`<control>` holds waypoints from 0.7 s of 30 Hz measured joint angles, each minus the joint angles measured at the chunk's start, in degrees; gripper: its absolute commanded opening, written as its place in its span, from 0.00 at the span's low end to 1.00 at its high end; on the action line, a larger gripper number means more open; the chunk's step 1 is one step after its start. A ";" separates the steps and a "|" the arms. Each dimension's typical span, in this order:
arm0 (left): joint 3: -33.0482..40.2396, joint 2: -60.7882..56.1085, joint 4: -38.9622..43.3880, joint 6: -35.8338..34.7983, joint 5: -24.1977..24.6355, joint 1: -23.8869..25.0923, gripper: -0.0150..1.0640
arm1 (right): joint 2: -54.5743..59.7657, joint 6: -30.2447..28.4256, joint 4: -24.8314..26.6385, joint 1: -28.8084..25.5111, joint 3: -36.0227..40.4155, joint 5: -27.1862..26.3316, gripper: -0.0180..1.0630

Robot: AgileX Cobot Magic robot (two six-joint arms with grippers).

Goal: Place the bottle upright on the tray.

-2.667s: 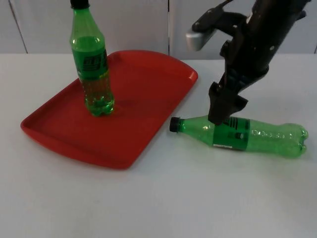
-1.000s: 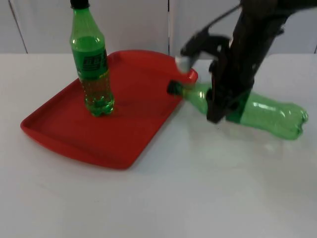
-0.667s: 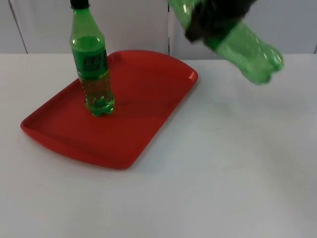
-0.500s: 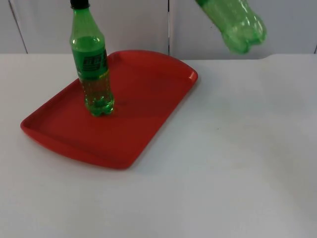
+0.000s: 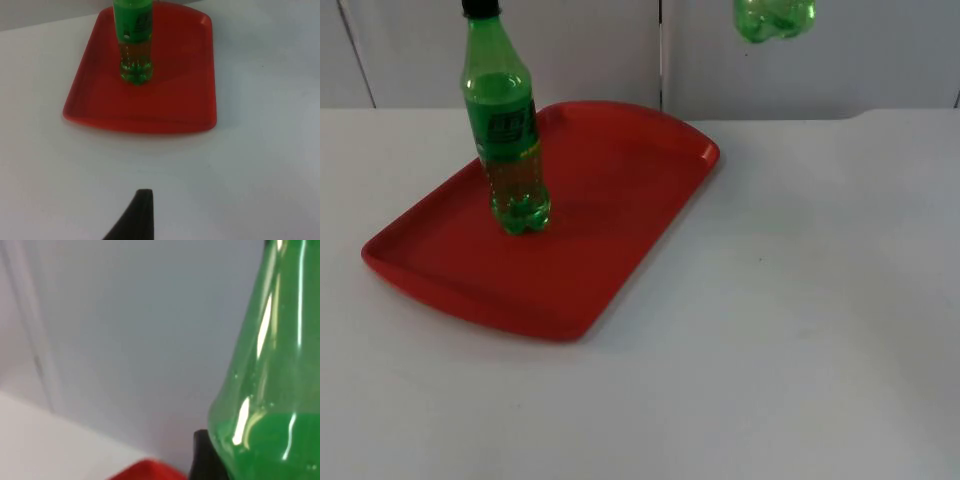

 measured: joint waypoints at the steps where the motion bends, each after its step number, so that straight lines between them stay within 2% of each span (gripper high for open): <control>1: 0.00 0.00 0.00 0.00 0.00 0.00 0.99 | 0.00 0.51 0.12 0.00 0.00 -1.46 0.02; 4: 0.00 0.00 0.00 0.00 0.00 0.00 0.99 | 0.00 0.84 0.12 0.00 0.00 -3.59 0.02; 11: 0.00 0.00 0.00 0.00 0.00 0.00 0.99 | 0.00 2.46 -0.41 0.00 0.13 -4.44 0.02; 16: 0.00 0.00 0.00 0.00 0.00 0.00 0.99 | 0.00 4.66 -2.74 0.00 0.13 -6.64 0.02; 21: 0.00 0.00 0.00 0.00 0.00 0.00 0.99 | 0.29 10.21 -2.88 0.00 0.13 -6.52 0.02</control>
